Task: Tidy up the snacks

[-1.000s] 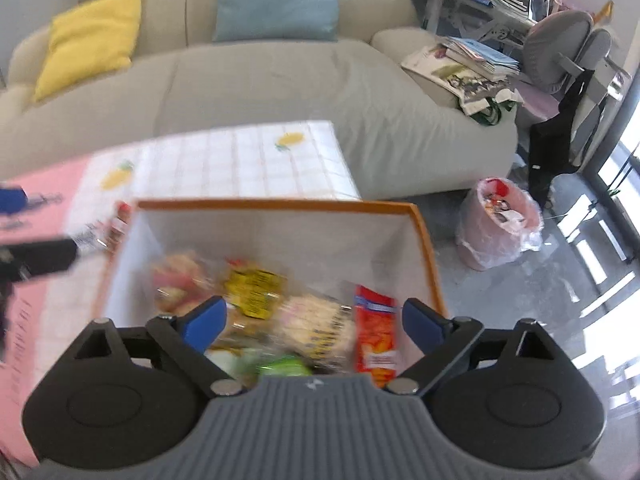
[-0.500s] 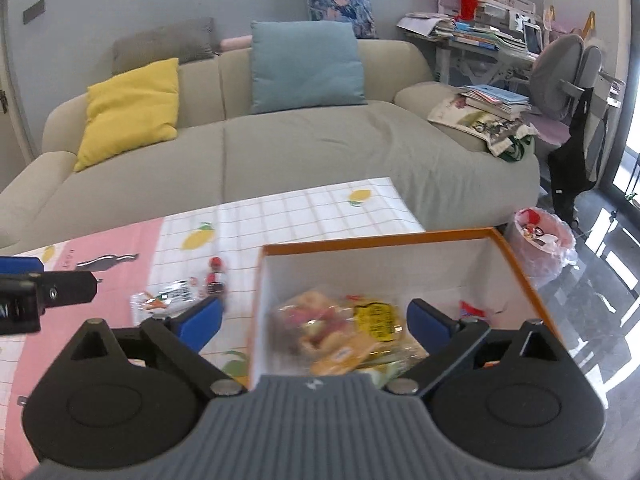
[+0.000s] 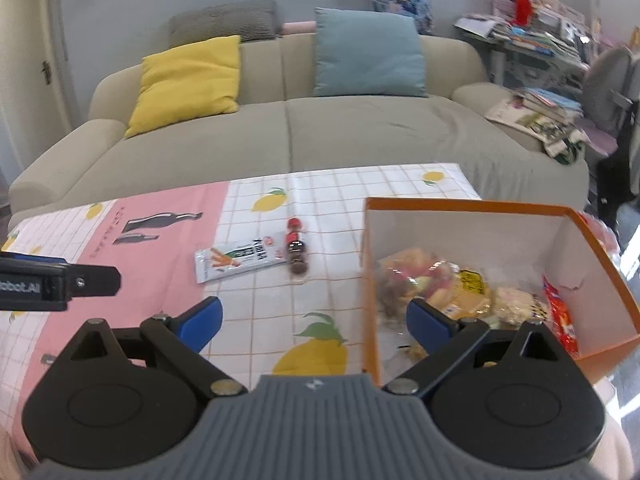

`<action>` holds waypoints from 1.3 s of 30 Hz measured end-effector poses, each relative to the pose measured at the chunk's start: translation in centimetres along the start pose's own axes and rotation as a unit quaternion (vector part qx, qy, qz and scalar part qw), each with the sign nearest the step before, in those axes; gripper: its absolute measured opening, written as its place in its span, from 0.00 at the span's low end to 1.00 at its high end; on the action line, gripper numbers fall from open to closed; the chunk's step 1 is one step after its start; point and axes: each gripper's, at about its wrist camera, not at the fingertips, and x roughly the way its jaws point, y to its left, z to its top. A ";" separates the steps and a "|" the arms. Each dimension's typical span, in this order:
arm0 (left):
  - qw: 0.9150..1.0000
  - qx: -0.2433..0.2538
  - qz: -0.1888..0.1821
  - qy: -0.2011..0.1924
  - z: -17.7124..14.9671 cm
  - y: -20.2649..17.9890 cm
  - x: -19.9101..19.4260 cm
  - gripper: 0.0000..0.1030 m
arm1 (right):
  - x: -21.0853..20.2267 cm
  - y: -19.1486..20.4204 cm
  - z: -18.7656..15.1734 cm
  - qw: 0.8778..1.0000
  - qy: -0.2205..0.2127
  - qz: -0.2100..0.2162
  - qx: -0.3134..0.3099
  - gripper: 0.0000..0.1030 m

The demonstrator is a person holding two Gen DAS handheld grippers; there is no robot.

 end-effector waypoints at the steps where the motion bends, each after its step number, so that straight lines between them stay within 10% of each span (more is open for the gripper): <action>1: 1.000 -0.001 -0.001 0.003 -0.2 0.3 0.3 0.84 | 0.2 0.4 -0.1 1.000 -0.004 0.002 -0.010 0.92; 26: 0.995 0.079 -0.013 0.056 2.8 3.7 8.9 0.84 | 9.9 2.8 2.7 0.996 0.018 0.053 -0.075 0.66; 39: 0.971 0.212 -0.062 0.088 5.2 3.2 17.6 0.84 | 18.7 1.8 4.5 0.995 0.099 0.023 0.019 0.63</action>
